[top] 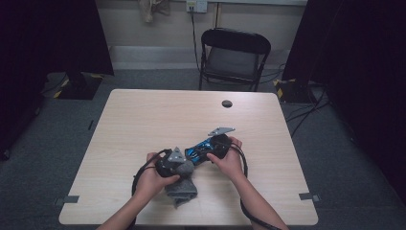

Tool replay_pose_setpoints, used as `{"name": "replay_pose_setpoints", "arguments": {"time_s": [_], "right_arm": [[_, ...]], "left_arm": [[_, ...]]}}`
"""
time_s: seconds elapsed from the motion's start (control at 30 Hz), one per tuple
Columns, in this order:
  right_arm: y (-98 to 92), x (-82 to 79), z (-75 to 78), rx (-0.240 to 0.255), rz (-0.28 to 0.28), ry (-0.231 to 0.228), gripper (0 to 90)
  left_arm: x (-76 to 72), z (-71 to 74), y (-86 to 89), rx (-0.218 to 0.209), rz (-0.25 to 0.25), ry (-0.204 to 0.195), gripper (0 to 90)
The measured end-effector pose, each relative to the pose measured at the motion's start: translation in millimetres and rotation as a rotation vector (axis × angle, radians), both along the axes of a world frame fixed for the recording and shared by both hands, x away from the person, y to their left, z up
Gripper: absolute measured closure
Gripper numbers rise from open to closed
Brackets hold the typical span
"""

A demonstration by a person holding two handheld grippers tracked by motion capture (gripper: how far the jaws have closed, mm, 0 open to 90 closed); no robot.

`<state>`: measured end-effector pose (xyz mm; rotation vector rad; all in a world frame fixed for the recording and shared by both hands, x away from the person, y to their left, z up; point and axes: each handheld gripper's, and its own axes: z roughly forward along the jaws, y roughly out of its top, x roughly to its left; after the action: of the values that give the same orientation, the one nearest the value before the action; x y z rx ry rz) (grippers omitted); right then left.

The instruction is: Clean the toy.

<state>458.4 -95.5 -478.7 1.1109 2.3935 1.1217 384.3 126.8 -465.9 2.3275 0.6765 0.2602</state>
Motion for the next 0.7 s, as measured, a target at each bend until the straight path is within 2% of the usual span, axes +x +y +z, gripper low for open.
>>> {"name": "replay_pose_setpoints", "arguments": {"time_s": [0.07, 0.1, 0.13, 0.17, 0.2, 0.23, 0.3, 0.4, 0.53, 0.7], "right_arm": [[0.0, -0.1, -0.1, 0.001, -0.001, 0.001, 15.3], [-0.1, -0.2, -0.2, 0.002, -0.001, 0.0, 15.3], [-0.2, -0.2, -0.3, 0.003, 0.0, -0.001, 15.3], [-0.2, -0.3, -0.4, 0.003, 0.0, -0.002, 15.3], [-0.2, -0.3, -0.4, 0.003, 0.0, -0.002, 15.3], [-0.1, -0.3, -0.4, 0.004, 0.0, -0.002, 15.3], [-0.3, -0.2, -0.5, 0.004, 0.001, -0.004, 15.3], [-0.6, -0.1, -0.5, 0.003, 0.003, -0.003, 15.3], [-0.3, -0.6, -0.6, 0.003, 0.0, -0.005, 15.3], [0.1, -0.7, -0.4, 0.002, -0.002, -0.004, 15.4]], "left_arm": [[4.8, 2.7, 12.9, -0.007, 0.034, -0.035, 56.6], [7.4, 4.1, 18.7, -0.021, 0.052, -0.061, 53.2], [9.9, 5.5, 23.5, -0.034, 0.076, -0.085, 46.9], [13.1, 10.2, 31.7, -0.036, 0.117, -0.108, 32.1], [13.1, 10.2, 31.7, -0.036, 0.117, -0.108, 28.1], [13.2, 12.9, 34.8, -0.042, 0.133, -0.116, 28.1], [10.4, 17.9, 40.1, -0.064, 0.158, -0.116, 25.1], [3.9, 17.5, 44.1, -0.057, 0.18, -0.093, 20.4], [-5.7, 6.9, 49.0, -0.034, 0.199, -0.067, 20.5], [-14.8, -7.3, 50.2, -0.04, 0.242, -0.038, 20.2]]}}
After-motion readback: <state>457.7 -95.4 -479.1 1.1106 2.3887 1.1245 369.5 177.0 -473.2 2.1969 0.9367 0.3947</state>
